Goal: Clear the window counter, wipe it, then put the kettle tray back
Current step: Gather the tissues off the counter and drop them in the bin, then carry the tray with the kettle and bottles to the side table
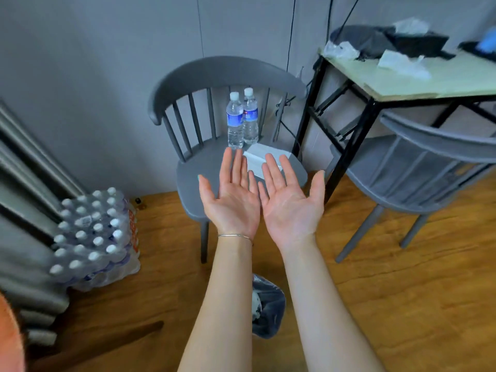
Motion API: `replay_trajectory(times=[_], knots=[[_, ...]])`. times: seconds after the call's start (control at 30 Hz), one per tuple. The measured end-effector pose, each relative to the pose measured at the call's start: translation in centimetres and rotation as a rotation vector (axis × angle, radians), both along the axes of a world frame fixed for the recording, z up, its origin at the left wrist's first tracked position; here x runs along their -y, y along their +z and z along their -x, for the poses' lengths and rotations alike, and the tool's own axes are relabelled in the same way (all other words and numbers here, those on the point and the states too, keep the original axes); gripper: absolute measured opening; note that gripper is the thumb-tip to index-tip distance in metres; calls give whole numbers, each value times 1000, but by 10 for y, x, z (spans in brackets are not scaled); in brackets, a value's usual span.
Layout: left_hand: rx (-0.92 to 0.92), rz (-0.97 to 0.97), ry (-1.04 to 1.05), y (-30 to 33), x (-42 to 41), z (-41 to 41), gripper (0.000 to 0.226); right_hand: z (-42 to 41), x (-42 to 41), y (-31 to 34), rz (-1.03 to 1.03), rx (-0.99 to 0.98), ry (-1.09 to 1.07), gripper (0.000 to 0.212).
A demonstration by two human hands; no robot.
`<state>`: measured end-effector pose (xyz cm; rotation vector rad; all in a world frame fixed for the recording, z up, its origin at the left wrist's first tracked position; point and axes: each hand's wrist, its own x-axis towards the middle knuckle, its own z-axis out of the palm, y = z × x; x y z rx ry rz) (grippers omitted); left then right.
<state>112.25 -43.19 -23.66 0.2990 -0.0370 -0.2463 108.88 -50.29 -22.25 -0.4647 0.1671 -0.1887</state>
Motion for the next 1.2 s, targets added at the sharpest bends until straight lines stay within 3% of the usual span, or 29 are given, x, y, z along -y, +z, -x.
replay_trajectory(times=[0.27,0.47,0.67,0.83,1.0,1.2], knots=[[50,-21,51,162,-49,-16,66,-19,-45,160,90,51,76,72],[94,-178,114,265,-110,-20,60,-23,-101,258,250,48,157,67],[143,-425,236,324,-180,-7,55,-20,-166,321,367,109,260,62],[131,-913,352,355,-237,12,42,-12,-211,354,701,140,374,49],[58,-1810,357,363,-286,42,58,4,-239,375,1132,226,541,44],[-291,-2275,381,387,-313,122,49,35,-270,379,1493,336,670,49]])
